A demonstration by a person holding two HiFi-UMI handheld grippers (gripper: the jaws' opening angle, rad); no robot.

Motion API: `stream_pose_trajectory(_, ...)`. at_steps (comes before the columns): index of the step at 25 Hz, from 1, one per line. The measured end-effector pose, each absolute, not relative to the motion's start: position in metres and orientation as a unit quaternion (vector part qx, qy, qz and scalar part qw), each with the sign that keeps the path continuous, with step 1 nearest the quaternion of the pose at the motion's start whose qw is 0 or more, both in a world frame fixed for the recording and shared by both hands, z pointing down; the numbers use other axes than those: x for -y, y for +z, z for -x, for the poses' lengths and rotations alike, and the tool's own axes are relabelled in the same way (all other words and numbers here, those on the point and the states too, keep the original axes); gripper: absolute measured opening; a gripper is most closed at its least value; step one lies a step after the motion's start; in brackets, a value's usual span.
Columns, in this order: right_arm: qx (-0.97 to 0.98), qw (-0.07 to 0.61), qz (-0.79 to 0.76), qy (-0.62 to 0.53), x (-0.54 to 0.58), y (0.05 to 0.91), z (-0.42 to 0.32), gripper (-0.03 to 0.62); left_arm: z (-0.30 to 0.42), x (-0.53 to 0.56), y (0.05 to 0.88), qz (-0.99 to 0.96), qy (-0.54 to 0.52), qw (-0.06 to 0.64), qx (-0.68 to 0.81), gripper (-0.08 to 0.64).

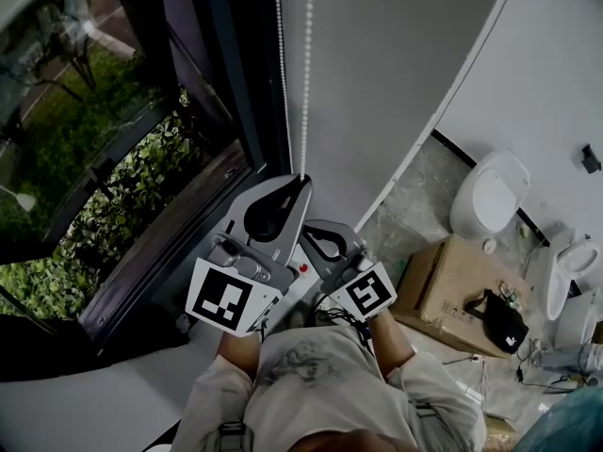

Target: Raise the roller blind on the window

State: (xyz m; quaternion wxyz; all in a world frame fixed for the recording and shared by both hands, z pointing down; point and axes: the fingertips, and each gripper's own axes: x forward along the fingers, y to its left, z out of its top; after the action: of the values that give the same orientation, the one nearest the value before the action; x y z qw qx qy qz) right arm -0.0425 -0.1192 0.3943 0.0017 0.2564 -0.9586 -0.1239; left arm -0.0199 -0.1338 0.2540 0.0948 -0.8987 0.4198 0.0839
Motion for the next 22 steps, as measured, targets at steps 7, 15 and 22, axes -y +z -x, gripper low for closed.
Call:
stream_pose_trajectory(7,0.960,0.034,-0.256,-0.111,0.122,0.418,0.043,0.012,0.025,0.143,0.275,0.897,0.057,0.085,-0.431,0.011)
stream_pose_trajectory(15,0.962,0.051,-0.256,-0.077,0.125,0.456,0.041,0.012,0.025,0.148,0.312,0.901,0.038,0.051,-0.428,0.009)
stream_pose_trajectory(22,0.963,0.054,-0.259,-0.049,0.126,0.471,0.040,0.012,0.023,0.147,0.327,0.904,0.029,0.039,-0.426,0.009)
